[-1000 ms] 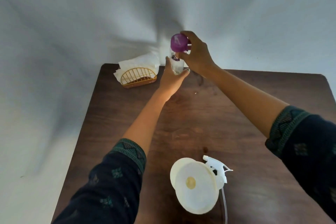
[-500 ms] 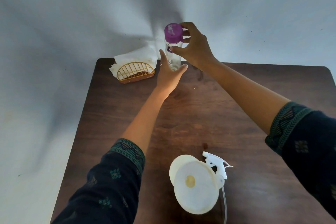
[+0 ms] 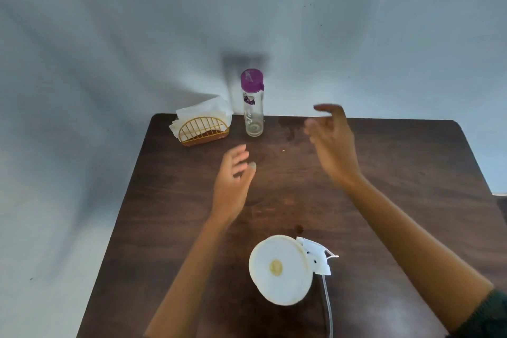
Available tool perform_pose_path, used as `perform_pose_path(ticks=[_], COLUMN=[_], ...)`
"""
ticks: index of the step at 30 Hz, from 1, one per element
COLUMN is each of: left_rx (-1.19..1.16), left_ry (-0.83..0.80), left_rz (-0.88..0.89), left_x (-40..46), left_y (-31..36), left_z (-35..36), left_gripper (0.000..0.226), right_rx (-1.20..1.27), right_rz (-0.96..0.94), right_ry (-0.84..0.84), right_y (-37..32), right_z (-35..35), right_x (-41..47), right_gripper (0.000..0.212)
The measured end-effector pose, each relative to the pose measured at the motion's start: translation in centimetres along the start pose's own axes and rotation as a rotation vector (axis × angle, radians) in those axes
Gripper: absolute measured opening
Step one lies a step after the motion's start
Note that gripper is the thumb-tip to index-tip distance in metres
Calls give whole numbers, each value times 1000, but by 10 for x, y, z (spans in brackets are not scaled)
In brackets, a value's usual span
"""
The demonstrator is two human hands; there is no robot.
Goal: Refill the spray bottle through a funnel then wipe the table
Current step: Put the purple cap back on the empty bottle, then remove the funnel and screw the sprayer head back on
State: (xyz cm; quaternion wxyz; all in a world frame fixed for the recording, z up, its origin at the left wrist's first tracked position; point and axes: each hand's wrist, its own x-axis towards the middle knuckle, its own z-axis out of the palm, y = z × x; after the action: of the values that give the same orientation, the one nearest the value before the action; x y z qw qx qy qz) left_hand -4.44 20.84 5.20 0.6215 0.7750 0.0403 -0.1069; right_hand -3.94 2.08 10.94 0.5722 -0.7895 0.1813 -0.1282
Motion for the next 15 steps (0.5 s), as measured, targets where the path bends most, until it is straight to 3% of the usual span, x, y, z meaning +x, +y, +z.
perform_pose_path(ticks=[6, 10, 15], left_rx=[22, 46, 135], left_ry=[23, -25, -41], left_rz=[-37, -80, -226], left_x=[-88, -128, -164], left_y=[-39, -61, -61], left_z=[-7, -2, 9], left_gripper=[21, 25, 17], right_rx=[-40, -154, -259], right_rz=[74, 90, 124], right_ry=[-93, -287, -501], right_y=[28, 34, 30], right_z=[-28, -34, -38], right_x=[-88, -128, -156], right_gripper=[20, 17, 29])
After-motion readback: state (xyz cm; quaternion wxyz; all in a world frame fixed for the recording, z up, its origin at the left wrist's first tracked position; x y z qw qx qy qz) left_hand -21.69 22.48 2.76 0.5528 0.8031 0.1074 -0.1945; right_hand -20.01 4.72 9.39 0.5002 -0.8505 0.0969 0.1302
